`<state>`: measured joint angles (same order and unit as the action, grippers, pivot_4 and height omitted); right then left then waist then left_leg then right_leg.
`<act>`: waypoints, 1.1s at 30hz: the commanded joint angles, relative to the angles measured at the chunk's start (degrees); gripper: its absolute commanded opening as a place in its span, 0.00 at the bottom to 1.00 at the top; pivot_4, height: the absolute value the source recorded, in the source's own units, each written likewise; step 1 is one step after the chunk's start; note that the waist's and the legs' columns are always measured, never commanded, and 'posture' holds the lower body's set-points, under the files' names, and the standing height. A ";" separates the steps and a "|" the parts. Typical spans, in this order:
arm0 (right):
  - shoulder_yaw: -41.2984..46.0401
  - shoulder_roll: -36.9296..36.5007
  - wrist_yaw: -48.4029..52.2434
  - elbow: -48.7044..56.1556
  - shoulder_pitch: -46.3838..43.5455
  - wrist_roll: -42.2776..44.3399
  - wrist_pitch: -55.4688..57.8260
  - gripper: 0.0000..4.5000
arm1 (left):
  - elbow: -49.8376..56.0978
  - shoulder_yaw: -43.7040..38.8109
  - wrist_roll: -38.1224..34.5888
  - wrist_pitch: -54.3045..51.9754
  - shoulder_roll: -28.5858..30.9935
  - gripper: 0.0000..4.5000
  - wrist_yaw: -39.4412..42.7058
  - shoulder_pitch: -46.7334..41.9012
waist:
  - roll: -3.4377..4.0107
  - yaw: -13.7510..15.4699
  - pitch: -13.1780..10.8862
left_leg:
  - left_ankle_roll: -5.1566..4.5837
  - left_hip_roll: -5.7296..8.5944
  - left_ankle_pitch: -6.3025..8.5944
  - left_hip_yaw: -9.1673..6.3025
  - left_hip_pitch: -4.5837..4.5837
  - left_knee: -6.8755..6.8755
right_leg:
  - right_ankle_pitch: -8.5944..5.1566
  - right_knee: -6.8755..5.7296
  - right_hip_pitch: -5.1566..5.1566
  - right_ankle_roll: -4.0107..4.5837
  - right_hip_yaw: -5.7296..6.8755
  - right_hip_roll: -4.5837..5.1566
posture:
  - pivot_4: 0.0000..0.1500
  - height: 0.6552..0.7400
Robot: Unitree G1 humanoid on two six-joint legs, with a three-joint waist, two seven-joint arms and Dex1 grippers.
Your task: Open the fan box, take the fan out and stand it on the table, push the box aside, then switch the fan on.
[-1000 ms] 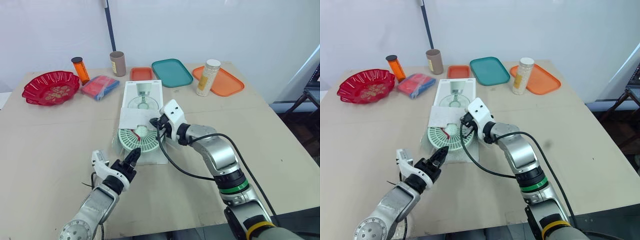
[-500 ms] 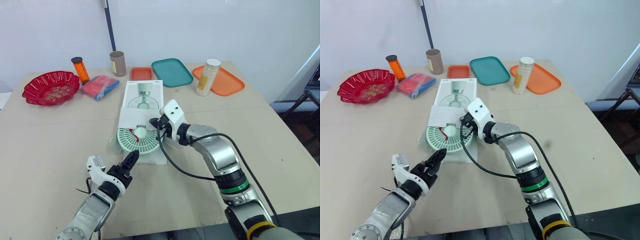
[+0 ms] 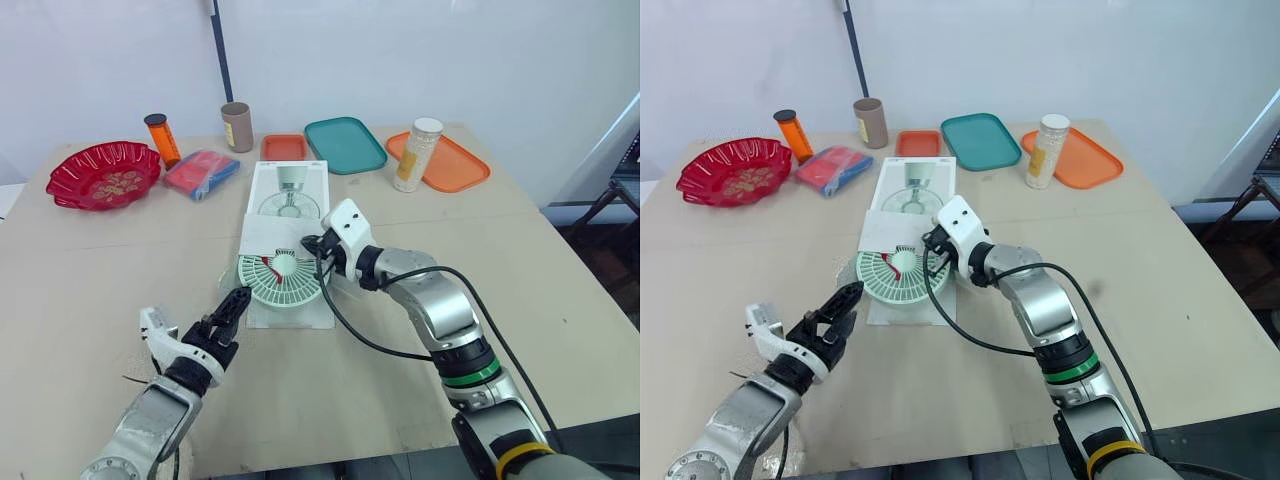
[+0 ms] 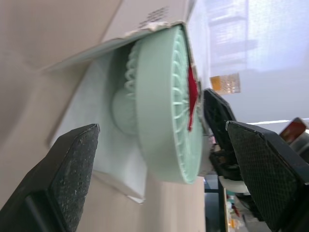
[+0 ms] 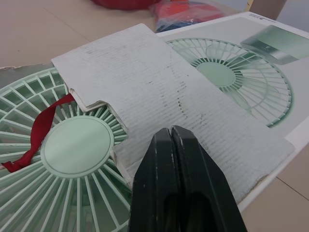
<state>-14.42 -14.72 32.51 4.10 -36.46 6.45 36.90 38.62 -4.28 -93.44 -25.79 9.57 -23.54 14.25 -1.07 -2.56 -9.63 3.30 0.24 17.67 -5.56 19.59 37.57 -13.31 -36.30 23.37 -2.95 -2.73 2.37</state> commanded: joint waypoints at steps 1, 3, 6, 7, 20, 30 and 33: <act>-1.03 -0.29 0.29 -1.92 0.71 -0.70 0.67 0.00 | -2.79 1.37 0.71 0.17 -0.79 0.99 0.92 -3.24 | 0.00 0.00 0.00 | 0.00 0.00 0.00 0.00 0.00 0.00 | 0.00 0.00 0.00 0.00 0.01 -0.01 | 1.00 1.00; -1.08 -0.26 0.21 -2.04 0.67 -0.76 0.60 0.00 | -4.21 1.32 1.55 0.56 -1.39 0.99 0.53 -4.69 | 0.00 -0.01 0.00 | 0.00 0.00 0.00 0.00 0.01 0.00 | 0.00 0.01 -0.01 0.00 0.01 -0.01 | 1.00 1.00; -1.04 -0.29 0.15 -2.08 0.63 -0.78 0.57 0.00 | -5.24 0.97 1.77 0.42 -1.66 0.99 0.40 -5.71 | 0.00 -0.02 0.00 | 0.00 -0.01 0.00 -0.01 0.01 0.00 | 0.05 0.01 0.00 0.07 0.01 -0.02 | 1.00 1.00; -1.04 -0.27 0.10 -2.13 0.59 -0.77 0.55 0.00 | -5.54 0.92 1.92 0.26 -1.51 0.99 0.36 -5.96 | 0.00 -0.02 0.00 | 0.01 -0.01 -0.01 -0.01 0.01 0.00 | 0.05 0.01 0.01 0.08 0.01 -0.02 | 1.00 1.00; -0.98 -0.01 -0.13 -2.36 0.35 -0.69 0.40 0.00 | -8.59 1.79 4.44 -0.19 -3.24 0.99 0.45 -10.33 | 0.00 -0.01 0.00 | 0.06 0.00 -0.04 -0.03 0.01 0.00 | 0.08 0.01 -0.01 0.06 0.01 -0.01 | 1.00 1.00; -1.01 -0.15 -0.13 -2.32 0.41 -0.75 0.53 0.00 | -8.96 1.18 5.02 -0.59 -4.80 0.60 0.44 -9.67 | 0.00 -0.03 0.00 | 0.06 0.00 -0.04 -0.03 0.01 0.00 | 0.08 0.01 0.00 0.05 0.01 -0.01 | 1.00 1.00; -1.08 -0.09 -0.12 -2.30 0.46 -0.74 0.53 0.00 | -9.00 1.12 5.24 -0.66 -5.02 0.60 0.31 -9.51 | 0.00 -0.03 0.00 | 0.06 0.01 -0.04 -0.03 0.01 0.00 | 0.08 0.01 0.00 0.05 0.01 0.00 | 1.00 1.00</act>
<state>-14.49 -14.71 32.34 3.41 -36.71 6.44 36.26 28.08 -2.82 -87.84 -26.43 4.88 -23.66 4.66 -1.08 -2.59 -9.63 3.36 0.24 17.63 -5.59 19.60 37.57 -13.23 -36.29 23.37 -2.91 -2.73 2.36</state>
